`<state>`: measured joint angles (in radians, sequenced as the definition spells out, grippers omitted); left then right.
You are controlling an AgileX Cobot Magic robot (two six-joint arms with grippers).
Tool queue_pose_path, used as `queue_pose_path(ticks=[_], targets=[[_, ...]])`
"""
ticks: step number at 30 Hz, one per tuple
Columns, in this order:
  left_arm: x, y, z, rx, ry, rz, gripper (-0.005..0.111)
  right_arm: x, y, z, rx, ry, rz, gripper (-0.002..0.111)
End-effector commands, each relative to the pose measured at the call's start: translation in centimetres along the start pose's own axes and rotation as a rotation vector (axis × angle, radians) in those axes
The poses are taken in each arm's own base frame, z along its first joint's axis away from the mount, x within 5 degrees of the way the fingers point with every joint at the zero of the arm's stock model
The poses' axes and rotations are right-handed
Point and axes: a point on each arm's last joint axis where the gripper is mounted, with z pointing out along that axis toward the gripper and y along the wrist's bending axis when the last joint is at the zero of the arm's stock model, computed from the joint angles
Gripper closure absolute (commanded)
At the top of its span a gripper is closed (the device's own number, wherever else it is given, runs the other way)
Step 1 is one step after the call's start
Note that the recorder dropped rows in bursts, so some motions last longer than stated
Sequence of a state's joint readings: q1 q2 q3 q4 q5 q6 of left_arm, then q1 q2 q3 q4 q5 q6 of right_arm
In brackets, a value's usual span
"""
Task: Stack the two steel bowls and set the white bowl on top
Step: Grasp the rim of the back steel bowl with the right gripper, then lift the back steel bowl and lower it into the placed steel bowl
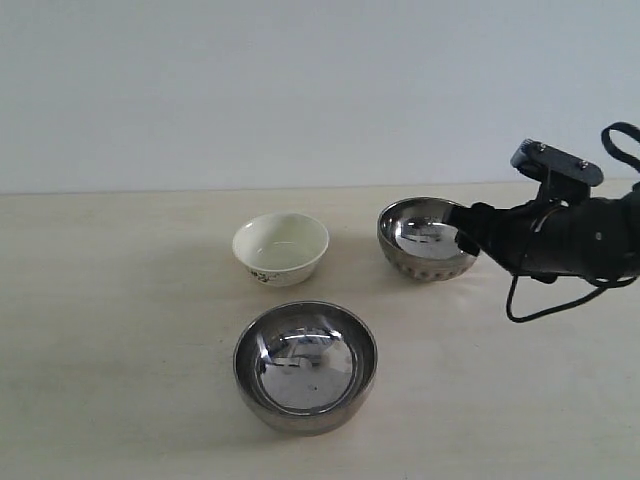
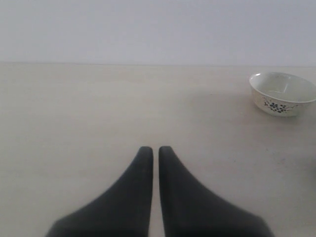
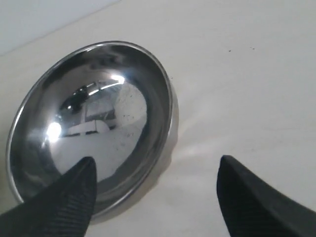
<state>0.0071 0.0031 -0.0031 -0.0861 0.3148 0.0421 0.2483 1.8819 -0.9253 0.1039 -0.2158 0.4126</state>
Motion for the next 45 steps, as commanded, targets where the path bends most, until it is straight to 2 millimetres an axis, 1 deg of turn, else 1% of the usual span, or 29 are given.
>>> queue_pose_path(ticks=[1, 7, 9, 11, 12, 17, 18, 21, 27, 31, 38, 42, 45], targets=[[0.0, 0.0, 0.0, 0.005, -0.007, -0.004, 0.103, -0.1, -0.2, 2.4, 0.017, 0.027, -0.001, 0.046], [0.0, 0.0, 0.0, 0.005, -0.007, -0.004, 0.103, 0.7, -0.6, 4.7, 0.034, 0.058, -0.001, 0.046], [0.0, 0.0, 0.0, 0.005, -0.007, -0.004, 0.103, 1.0, -0.7, 5.2, 0.043, 0.078, -0.001, 0.048], [0.0, 0.0, 0.0, 0.005, -0.007, -0.004, 0.103, 1.2, -0.8, 5.6, 0.053, 0.099, -0.001, 0.056], [0.0, 0.0, 0.0, 0.005, -0.007, -0.004, 0.103, 1.3, -0.9, 5.8, 0.057, 0.109, -0.001, 0.062], [0.0, 0.0, 0.0, 0.005, -0.007, -0.004, 0.103, 1.4, -0.9, 5.7, 0.067, 0.133, -0.003, 0.106], [0.0, 0.0, 0.0, 0.005, -0.007, -0.004, 0.103, 1.4, -0.9, 5.7, 0.069, 0.137, -0.003, 0.108], [0.0, 0.0, 0.0, 0.005, -0.007, -0.004, 0.103, 1.2, -0.7, 5.4, 0.07, 0.146, -0.02, 0.108], [0.0, 0.0, 0.0, 0.005, -0.007, -0.004, 0.103, 0.1, -0.1, 3.9, 0.063, 0.153, -0.056, 0.108], [0.0, 0.0, 0.0, 0.005, -0.007, -0.004, 0.103, -1.1, 0.6, 2.3, 0.054, 0.152, -0.087, 0.108], [0.0, 0.0, 0.0, 0.005, -0.007, -0.004, 0.103, -2.1, 1.3, -0.3, 0.044, 0.154, -0.117, 0.108], [0.0, 0.0, 0.0, 0.005, -0.007, -0.004, 0.103, -2.2, 2.3, -1.6, 0.023, 0.155, -0.15, 0.108], [0.0, 0.0, 0.0, 0.005, -0.007, -0.004, 0.103, -2.0, 3.6, -2.6, -0.004, 0.167, -0.183, 0.108]])
